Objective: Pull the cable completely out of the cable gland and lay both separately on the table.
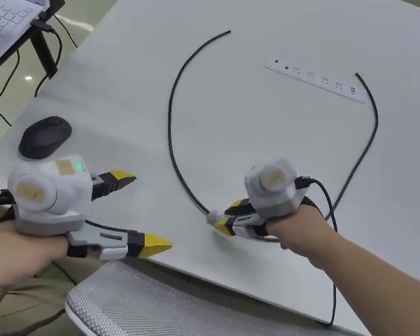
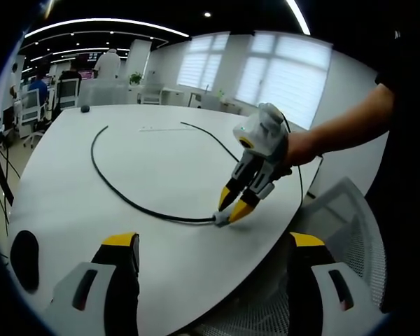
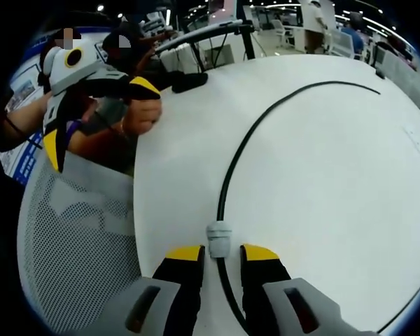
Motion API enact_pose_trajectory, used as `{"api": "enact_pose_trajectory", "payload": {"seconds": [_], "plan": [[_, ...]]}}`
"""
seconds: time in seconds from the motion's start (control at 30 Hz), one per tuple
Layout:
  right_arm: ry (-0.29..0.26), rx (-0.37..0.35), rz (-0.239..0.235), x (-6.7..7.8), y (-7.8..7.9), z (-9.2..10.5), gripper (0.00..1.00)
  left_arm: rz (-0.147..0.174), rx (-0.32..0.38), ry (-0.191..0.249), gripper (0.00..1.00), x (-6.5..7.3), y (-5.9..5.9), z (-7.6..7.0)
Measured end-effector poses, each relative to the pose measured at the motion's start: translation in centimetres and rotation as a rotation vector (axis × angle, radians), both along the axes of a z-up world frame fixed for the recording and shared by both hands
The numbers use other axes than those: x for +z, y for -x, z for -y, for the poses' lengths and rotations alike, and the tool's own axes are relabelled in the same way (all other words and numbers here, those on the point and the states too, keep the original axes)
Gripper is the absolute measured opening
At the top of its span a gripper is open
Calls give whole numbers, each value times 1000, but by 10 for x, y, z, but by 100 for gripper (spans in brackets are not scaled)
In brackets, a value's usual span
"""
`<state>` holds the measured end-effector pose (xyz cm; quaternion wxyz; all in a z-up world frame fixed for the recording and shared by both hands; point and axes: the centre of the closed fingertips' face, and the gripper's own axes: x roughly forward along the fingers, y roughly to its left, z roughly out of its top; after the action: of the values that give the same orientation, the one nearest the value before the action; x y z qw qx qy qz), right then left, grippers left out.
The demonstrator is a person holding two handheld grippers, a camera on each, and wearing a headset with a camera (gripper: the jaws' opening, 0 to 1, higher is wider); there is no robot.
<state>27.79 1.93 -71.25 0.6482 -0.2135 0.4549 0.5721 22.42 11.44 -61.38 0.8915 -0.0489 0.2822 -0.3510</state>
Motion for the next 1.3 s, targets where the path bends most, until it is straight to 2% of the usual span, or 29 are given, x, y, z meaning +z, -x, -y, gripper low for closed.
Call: {"api": "enact_pose_trajectory", "payload": {"seconds": [0.27, 0.5, 0.6, 0.67, 0.77, 0.9, 1.3], "plan": [[-1, 4, -23, -3, 2, -4, 8, -7, 2, 7, 86, -1, 2, 1], [14, 25, 2, -3, 3, -4, 8, -17, 1, 13, 84, -4, 6, 3], [18, 53, 33, -2, 5, -3, 7, -22, -3, 14, 84, -5, 6, 5], [26, 54, 31, -2, 6, -1, 7, -21, -5, 15, 84, -5, 6, 6], [24, 42, 27, 3, 4, 2, 7, -25, -10, 17, 84, -4, 5, 10], [14, 34, 26, 13, 4, 6, 7, -15, -33, 7, 83, -2, 2, 16], [2, 128, 64, 48, 19, 21, 6, 32, -131, -2, 81, 17, -10, 49]]}}
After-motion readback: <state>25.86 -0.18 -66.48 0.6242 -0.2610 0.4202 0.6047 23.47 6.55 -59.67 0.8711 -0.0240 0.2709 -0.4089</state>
